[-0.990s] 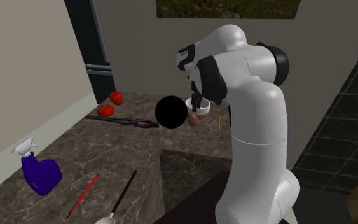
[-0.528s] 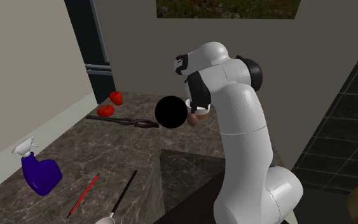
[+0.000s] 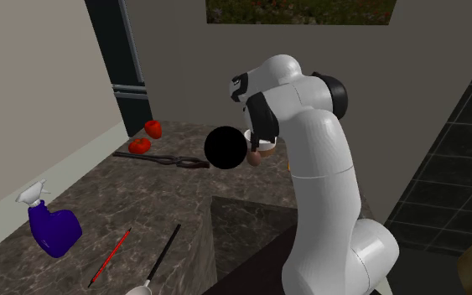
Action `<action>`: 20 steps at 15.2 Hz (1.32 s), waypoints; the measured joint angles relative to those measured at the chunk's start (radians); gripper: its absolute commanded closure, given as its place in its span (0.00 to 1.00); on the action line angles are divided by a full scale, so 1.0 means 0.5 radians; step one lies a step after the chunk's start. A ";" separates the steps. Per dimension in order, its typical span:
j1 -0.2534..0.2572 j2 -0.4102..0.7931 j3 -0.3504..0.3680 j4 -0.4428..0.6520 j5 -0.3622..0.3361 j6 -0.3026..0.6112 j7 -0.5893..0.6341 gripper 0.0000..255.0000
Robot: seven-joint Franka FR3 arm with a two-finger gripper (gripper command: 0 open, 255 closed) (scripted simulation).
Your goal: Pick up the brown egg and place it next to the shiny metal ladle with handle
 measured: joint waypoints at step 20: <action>0.000 0.014 -0.001 0.004 -0.017 -0.068 0.014 1.00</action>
